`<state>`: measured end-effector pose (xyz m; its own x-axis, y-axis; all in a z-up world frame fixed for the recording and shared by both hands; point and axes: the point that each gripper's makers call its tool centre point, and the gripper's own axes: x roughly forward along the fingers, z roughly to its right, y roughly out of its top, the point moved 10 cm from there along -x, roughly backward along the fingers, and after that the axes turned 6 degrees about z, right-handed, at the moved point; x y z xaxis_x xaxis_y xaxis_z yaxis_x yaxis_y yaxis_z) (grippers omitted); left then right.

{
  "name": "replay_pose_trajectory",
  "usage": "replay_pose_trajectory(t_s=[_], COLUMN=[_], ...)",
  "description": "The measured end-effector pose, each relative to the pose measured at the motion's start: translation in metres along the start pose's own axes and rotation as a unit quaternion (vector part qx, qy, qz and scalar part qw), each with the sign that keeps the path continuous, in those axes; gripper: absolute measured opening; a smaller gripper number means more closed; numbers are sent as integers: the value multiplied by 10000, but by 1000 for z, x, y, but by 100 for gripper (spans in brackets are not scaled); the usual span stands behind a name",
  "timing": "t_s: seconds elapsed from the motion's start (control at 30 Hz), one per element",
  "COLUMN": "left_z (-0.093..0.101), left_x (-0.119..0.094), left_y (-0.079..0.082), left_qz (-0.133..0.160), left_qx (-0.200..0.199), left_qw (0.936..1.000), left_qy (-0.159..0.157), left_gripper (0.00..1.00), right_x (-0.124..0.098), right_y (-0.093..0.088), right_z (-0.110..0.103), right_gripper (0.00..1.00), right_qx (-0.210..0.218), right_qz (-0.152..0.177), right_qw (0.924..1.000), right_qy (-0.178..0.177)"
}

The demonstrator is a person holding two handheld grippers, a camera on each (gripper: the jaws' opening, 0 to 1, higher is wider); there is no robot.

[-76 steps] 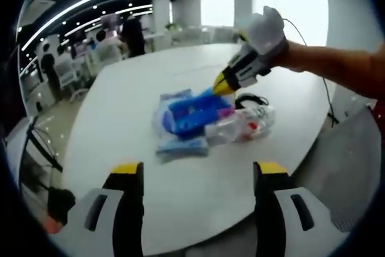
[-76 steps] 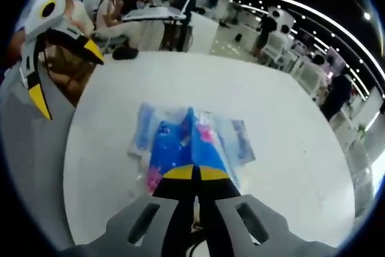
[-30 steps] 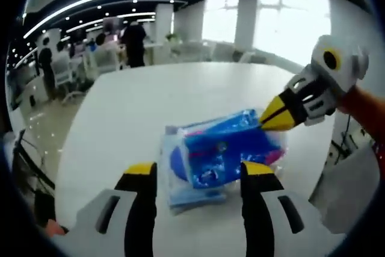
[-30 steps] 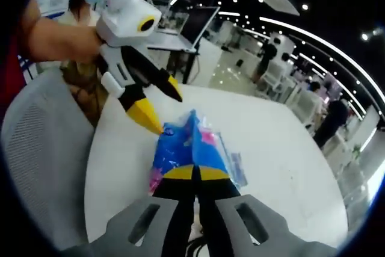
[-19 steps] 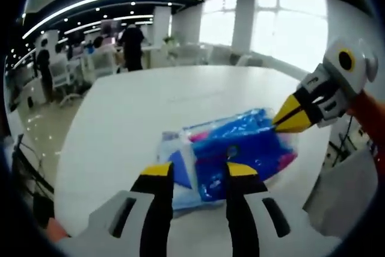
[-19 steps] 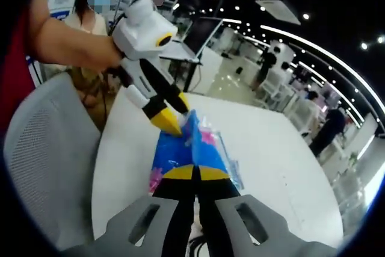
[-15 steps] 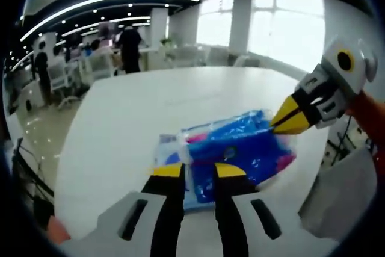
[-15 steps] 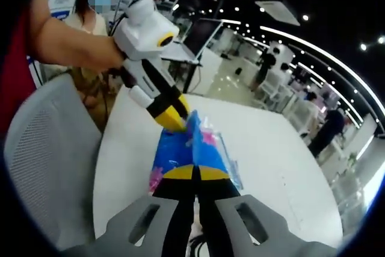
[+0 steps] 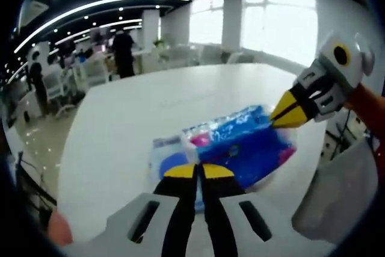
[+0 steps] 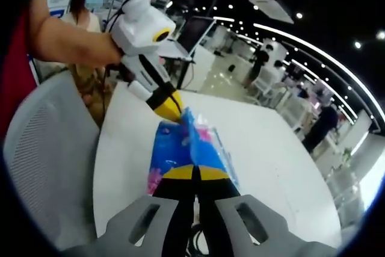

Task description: Arrange the tabletop items into an orderly group along one side of the table until the central work area is clear of visible clutter.

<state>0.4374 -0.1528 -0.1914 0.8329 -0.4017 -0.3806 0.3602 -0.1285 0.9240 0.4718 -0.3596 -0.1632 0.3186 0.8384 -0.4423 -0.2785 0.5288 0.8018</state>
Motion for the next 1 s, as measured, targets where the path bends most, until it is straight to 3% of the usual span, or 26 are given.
replay_pose_trajectory(t_s=[0.37,1.0], left_z=[24,104], left_x=[24,96], left_y=[15,46], left_qz=[-93,-131], left_qx=[275,772], left_qw=[9990,9889], left_qy=[-335,-1264], left_gripper=[0,0], right_x=[-30,-114], right_y=[-24,-74], right_z=[8,24], right_gripper=[1,1], right_qx=[130,349], right_qz=[-220,-786], right_qw=[9990,9889], right_qy=[-368,-1209])
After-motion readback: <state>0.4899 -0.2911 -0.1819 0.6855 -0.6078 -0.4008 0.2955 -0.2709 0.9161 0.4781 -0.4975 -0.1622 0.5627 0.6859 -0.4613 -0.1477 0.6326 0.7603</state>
